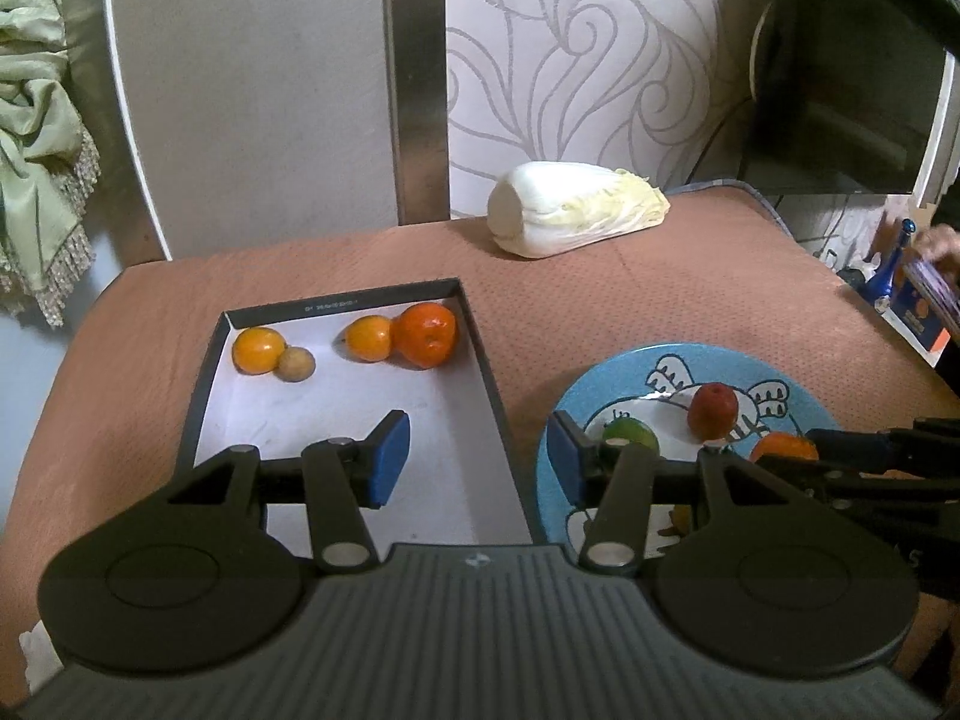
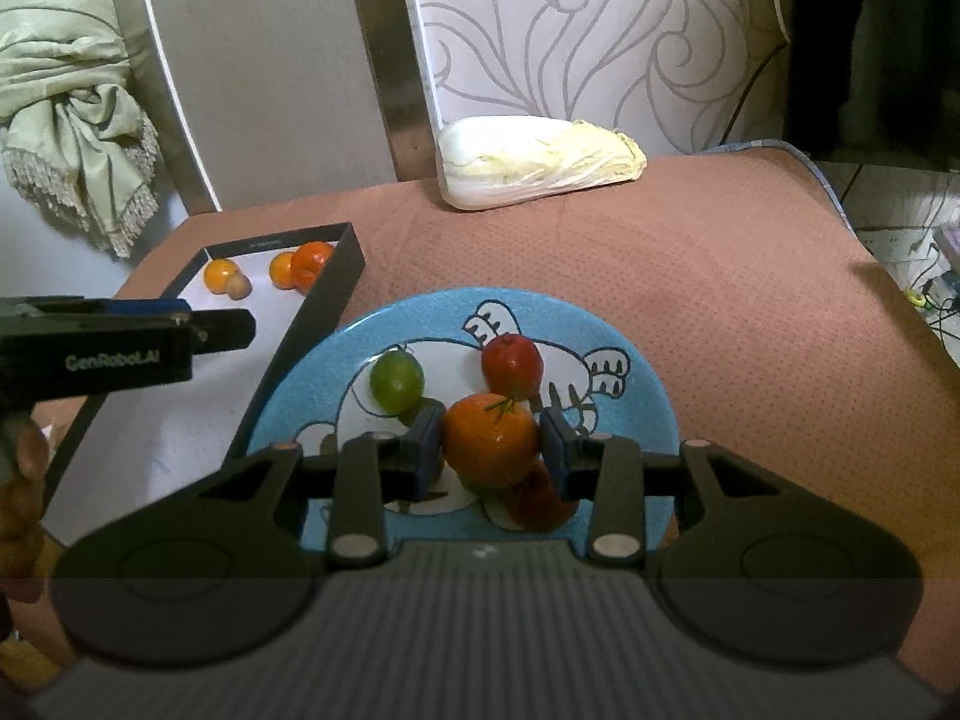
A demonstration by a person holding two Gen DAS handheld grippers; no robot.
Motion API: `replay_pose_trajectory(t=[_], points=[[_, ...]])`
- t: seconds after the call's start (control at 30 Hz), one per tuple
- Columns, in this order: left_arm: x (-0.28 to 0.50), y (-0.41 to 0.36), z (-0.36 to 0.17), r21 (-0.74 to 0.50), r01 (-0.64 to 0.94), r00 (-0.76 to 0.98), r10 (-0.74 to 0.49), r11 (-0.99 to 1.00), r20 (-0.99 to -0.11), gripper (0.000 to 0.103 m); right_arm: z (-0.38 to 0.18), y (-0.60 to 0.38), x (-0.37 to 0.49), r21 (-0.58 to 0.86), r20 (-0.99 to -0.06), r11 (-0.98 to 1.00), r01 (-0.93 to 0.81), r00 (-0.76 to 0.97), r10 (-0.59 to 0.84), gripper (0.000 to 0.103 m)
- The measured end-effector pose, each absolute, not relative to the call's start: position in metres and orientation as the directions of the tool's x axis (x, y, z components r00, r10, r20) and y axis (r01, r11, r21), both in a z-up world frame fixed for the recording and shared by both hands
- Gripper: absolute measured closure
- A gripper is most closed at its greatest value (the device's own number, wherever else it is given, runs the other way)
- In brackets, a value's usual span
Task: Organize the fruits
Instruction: 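Lower the tangerine onto the blue plate and open the right gripper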
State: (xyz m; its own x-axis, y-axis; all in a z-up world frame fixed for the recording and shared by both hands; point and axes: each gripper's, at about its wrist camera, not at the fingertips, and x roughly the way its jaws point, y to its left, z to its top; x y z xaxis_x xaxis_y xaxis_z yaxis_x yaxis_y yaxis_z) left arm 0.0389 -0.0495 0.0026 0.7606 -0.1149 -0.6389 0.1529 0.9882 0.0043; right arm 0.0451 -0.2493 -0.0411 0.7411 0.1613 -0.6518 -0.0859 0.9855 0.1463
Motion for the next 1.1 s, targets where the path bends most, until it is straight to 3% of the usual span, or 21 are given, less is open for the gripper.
replay_pose_trajectory(t=[0.57,0.67,1.1], points=[[0.041,-0.042,0.002,0.001,0.119,0.756,-0.09,0.993,-0.649,0.045,-0.046,-0.254,0.062,0.114,-0.654,0.992,-0.047,0.748,0.111,0.063],[0.042,-0.039,0.001,-0.006,0.101,0.752,-0.08,0.995,-0.654,0.037,-0.047,-0.254,0.063,0.109,-0.657,0.993,-0.043,0.747,0.105,0.062],[0.045,-0.027,-0.007,-0.024,0.066,0.743,-0.065,0.998,-0.666,0.036,-0.046,-0.249,0.062,0.086,-0.648,0.995,-0.039,0.756,0.086,0.062]])
